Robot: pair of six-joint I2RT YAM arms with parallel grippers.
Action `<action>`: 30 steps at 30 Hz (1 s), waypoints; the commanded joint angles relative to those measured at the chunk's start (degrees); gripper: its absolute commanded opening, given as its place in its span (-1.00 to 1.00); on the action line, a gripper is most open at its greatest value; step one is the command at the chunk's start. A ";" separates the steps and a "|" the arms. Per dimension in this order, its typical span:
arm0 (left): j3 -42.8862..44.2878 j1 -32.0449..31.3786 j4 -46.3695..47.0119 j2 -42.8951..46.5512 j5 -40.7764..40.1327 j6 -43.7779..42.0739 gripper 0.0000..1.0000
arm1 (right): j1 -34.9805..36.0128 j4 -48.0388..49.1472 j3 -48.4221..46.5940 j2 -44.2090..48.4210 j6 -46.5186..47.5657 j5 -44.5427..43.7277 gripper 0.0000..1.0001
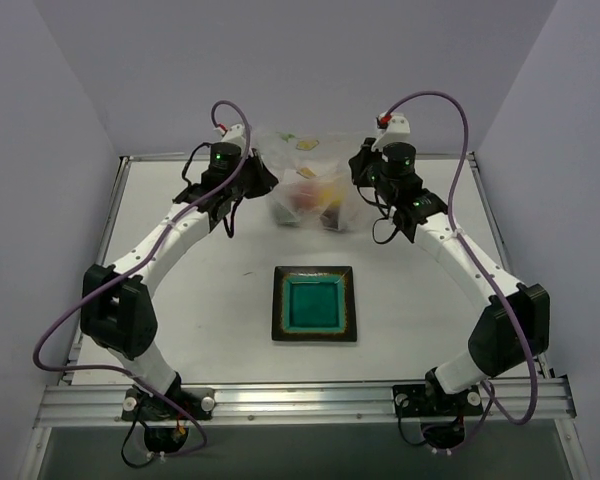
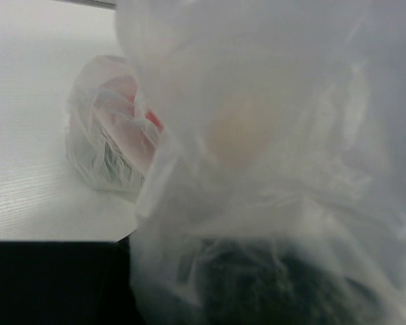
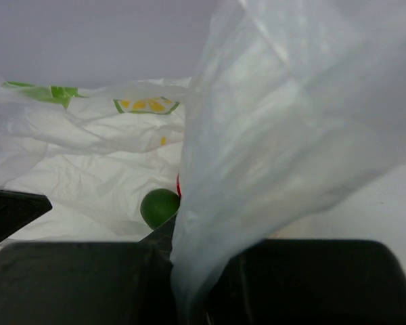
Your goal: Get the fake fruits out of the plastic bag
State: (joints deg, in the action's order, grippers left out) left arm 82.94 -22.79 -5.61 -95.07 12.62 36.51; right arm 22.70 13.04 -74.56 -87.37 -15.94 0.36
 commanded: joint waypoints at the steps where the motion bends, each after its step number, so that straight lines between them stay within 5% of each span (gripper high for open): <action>1: 4.16 -0.77 0.16 4.54 -1.99 -0.39 -0.95 | -1.78 1.55 1.26 2.38 -0.58 -3.96 -1.00; 15: -7.60 -0.94 4.54 -0.47 -11.83 0.05 -0.95 | -5.65 10.78 18.83 -6.31 -5.41 -4.93 -1.00; 22: -18.94 -1.91 12.98 -0.99 -15.79 1.02 -0.95 | -5.65 13.59 21.30 -10.70 -7.52 -6.77 -1.00; 30: -22.03 -1.74 20.54 -7.84 -15.52 3.30 -0.95 | -6.97 13.42 21.83 -16.15 -8.49 -10.12 -1.00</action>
State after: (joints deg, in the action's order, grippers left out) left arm 60.97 -25.82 11.29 -101.30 1.02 39.27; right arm 18.50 27.44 -53.52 -100.33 -24.88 -2.46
